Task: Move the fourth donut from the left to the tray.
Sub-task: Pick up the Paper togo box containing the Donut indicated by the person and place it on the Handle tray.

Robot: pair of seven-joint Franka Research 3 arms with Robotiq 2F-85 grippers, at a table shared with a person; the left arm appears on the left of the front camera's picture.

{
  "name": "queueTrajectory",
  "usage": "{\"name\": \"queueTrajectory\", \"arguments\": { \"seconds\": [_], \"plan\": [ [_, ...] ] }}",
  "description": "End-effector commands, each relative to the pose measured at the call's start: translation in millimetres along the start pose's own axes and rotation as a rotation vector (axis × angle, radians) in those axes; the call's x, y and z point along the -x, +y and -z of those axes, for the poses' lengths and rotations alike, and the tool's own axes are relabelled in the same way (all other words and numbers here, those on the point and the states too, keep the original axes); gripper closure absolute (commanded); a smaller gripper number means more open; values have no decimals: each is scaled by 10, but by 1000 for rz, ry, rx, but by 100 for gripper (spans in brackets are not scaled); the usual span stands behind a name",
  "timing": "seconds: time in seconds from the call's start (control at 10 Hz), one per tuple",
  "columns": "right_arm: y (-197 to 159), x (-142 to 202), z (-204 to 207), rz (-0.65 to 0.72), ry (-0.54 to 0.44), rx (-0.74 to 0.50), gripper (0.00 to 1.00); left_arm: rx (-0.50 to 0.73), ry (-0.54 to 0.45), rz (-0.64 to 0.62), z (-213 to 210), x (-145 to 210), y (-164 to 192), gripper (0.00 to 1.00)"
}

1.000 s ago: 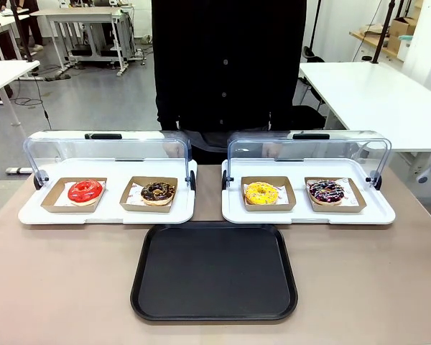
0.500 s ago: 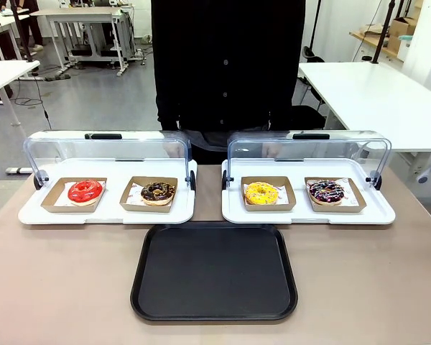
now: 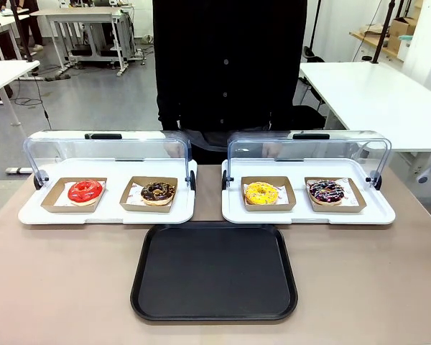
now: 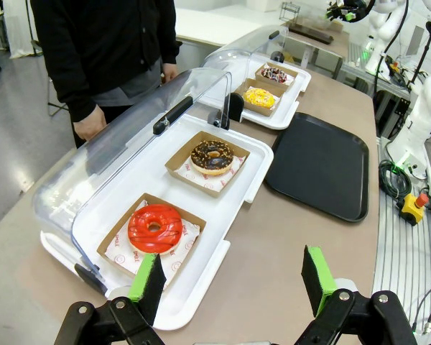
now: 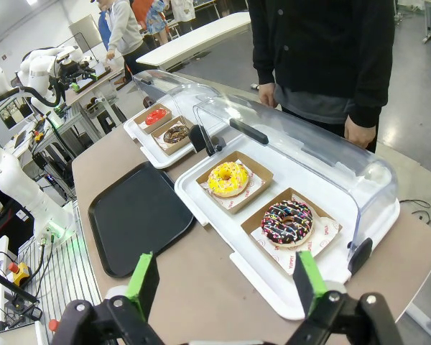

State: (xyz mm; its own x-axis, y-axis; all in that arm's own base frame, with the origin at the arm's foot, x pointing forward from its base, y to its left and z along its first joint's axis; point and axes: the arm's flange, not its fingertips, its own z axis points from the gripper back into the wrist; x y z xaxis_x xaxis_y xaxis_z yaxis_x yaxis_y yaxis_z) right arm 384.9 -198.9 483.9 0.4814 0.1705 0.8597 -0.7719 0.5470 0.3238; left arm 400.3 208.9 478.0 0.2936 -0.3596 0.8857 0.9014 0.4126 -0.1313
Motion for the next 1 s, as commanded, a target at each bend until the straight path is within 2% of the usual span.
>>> {"name": "queueTrajectory", "arguments": {
  "seconds": [0.0, 0.9],
  "plan": [
    [-16, -31, 7, -27, -31, -2, 0, 7, -17, 8, -4, -8, -3, 0],
    [-16, -31, 7, -27, -31, -2, 0, 7, -17, 8, -4, -8, -3, 0]
  ]
}}
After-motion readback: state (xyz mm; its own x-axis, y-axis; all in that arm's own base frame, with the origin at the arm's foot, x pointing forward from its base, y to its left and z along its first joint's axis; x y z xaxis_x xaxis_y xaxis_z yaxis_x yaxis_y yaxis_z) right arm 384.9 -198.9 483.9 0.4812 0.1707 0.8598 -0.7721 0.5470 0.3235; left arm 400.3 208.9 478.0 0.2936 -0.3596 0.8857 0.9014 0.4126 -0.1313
